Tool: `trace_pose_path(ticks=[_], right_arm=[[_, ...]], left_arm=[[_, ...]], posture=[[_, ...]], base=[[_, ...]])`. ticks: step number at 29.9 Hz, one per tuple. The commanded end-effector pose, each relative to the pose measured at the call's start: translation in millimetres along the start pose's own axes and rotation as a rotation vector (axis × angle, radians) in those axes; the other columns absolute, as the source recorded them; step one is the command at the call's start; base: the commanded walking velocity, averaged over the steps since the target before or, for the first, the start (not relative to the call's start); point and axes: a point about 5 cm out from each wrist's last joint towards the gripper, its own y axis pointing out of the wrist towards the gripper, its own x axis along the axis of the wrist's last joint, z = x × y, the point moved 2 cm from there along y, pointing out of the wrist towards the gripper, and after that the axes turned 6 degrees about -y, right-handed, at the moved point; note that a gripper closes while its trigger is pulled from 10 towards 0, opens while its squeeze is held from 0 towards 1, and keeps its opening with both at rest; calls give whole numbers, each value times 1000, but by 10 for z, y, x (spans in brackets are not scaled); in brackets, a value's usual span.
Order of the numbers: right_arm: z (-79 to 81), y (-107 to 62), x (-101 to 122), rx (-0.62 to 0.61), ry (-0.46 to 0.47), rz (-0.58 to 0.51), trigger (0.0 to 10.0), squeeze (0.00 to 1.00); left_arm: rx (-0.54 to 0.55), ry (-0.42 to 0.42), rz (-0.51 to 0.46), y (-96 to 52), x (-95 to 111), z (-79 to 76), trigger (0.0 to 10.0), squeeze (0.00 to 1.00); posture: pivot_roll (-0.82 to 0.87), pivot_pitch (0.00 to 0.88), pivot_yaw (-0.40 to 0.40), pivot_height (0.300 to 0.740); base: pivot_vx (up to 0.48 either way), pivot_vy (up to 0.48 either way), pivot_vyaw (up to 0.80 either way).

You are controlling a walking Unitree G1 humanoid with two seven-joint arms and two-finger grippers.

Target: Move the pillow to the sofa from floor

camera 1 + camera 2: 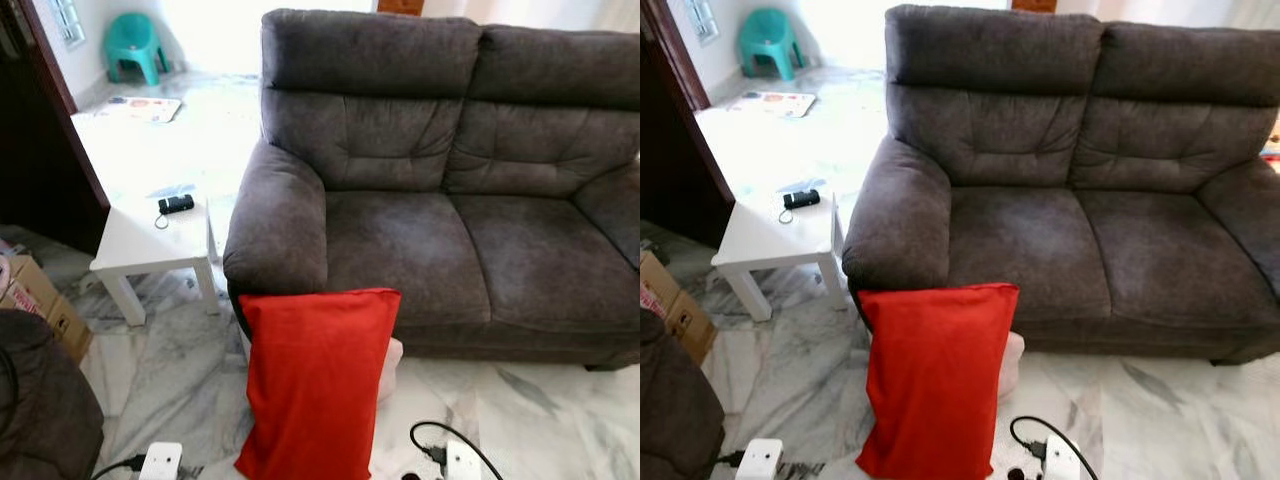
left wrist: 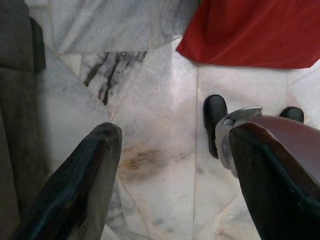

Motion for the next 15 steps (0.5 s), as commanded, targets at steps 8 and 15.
trace_pose_path(ticks=[8, 15], right_arm=[[-26, -3, 38, -6, 26, -30, 10000, 0], [-24, -3, 41, -3, 27, -33, 10000, 0]], left_arm=[[3, -2, 9, 0, -24, -8, 10000, 0], [4, -3, 9, -1, -24, -7, 10000, 0]], posture=[[27, 0, -49, 740], [27, 0, -49, 740]], base=[[0, 209, 0], [0, 298, 0]])
